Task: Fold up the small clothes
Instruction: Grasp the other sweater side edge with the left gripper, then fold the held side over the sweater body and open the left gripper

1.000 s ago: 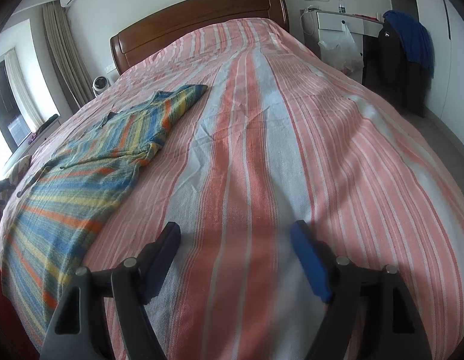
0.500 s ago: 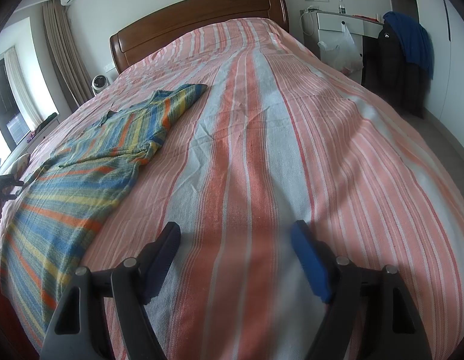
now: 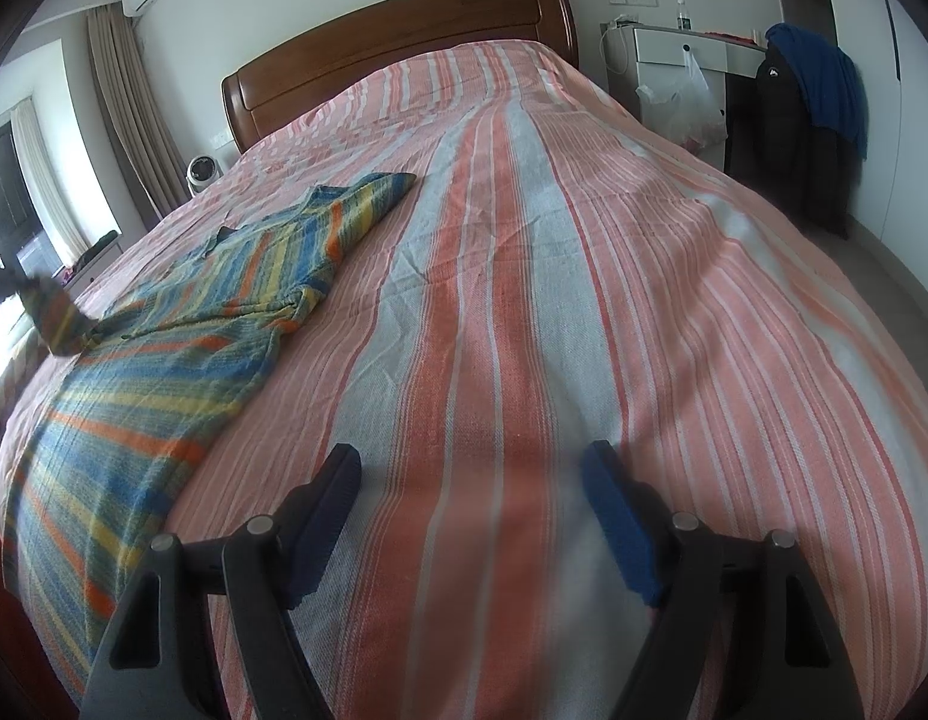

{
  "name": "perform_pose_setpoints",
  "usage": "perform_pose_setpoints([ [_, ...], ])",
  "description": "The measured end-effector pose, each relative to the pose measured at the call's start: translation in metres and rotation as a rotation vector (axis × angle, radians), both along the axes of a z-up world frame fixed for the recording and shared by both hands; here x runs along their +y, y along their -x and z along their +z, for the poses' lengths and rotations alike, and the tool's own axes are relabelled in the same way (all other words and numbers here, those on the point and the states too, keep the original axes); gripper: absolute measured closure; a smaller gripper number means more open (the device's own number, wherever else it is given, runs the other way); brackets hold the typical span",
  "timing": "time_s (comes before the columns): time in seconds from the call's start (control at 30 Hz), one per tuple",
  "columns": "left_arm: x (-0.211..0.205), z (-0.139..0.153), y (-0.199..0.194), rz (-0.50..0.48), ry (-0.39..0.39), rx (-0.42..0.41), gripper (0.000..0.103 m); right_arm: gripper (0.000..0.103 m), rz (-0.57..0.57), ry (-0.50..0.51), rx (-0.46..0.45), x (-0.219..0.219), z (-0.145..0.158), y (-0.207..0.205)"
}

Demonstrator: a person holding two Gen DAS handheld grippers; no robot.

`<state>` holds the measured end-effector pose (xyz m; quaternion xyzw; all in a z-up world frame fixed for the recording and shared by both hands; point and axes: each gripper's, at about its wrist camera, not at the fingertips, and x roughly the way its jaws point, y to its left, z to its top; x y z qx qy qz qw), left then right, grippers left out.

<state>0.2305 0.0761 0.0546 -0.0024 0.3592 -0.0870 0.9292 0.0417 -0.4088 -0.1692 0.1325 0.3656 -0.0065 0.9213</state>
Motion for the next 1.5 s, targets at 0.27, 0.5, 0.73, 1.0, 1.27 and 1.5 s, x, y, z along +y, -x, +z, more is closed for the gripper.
perform_pose_setpoints([
  [0.27,-0.168,-0.04,0.003,-0.229,-0.028,0.042,0.094,0.027,-0.001,0.001,0.0,0.0,0.0,0.0],
  [0.5,-0.172,-0.097,0.018,-0.248,0.019,0.208,0.034,0.027,0.001,-0.003,-0.002,-0.002,0.0,0.0],
  [0.73,-0.032,-0.078,0.029,-0.059,0.107,0.123,0.019,0.027,0.004,-0.024,-0.016,-0.005,-0.001,0.002],
  [1.0,0.023,-0.107,0.005,-0.006,0.246,0.188,0.027,0.027,0.005,-0.006,-0.003,0.0,-0.001,0.0],
  [1.27,-0.017,-0.148,-0.015,-0.056,0.118,0.193,0.097,0.027,0.0,0.028,0.007,0.006,0.0,-0.002],
  [1.5,0.008,-0.166,0.006,0.055,0.186,0.2,0.099,0.027,0.0,0.022,0.0,0.006,-0.001,-0.001],
])
